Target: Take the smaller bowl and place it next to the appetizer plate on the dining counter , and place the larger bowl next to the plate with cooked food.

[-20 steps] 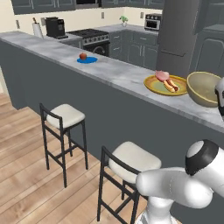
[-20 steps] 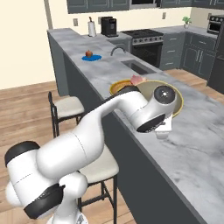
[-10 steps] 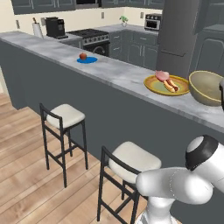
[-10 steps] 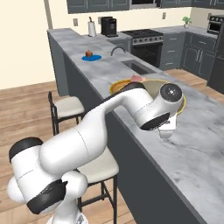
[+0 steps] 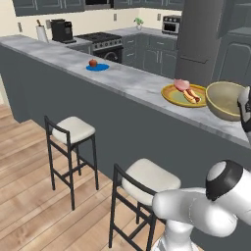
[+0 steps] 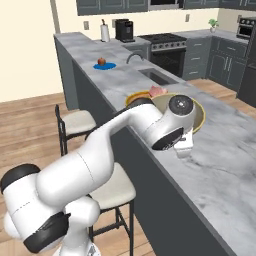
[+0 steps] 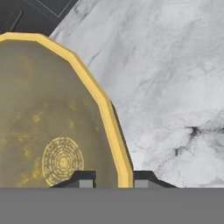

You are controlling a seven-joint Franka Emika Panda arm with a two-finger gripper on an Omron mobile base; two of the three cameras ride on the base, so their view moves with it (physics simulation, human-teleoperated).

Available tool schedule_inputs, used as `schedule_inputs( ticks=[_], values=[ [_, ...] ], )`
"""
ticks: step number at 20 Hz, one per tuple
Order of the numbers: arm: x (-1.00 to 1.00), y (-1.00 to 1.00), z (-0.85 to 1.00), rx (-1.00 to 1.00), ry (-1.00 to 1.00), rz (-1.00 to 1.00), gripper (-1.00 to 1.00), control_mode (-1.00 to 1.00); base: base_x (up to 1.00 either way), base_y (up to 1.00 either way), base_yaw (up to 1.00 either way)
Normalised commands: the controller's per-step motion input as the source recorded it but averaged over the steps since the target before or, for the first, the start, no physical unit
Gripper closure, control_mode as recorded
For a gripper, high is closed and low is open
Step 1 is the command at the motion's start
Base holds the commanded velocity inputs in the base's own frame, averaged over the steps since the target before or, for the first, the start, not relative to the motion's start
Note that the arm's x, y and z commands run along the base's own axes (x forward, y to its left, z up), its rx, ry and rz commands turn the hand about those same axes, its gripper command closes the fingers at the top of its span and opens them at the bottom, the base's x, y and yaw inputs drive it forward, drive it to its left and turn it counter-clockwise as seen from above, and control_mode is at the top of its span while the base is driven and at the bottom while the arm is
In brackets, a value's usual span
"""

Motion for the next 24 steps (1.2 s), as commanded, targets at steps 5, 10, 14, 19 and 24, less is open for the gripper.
schedule_inputs(
  ticks=[5, 10, 14, 19, 24],
  values=[
    [0.34, -0.01, 0.01, 0.00, 0.05, 0.00, -1.00, -1.00, 0.00, 0.00, 0.00],
    [0.00, -0.01, 0.37, 0.00, 0.00, 0.00, -1.00, -1.00, 0.00, 0.00, 0.00],
    [-0.23, -0.07, 0.50, 0.00, -0.07, 0.00, -1.00, -1.00, 0.00, 0.00, 0.00],
    [-0.62, 0.00, 0.45, 0.00, -0.13, 0.01, -1.00, -1.00, 0.00, 0.00, 0.00],
    [-0.99, 0.31, 0.27, 0.00, -0.01, 0.03, -1.00, -1.00, 0.00, 0.00, 0.00]
  ],
)
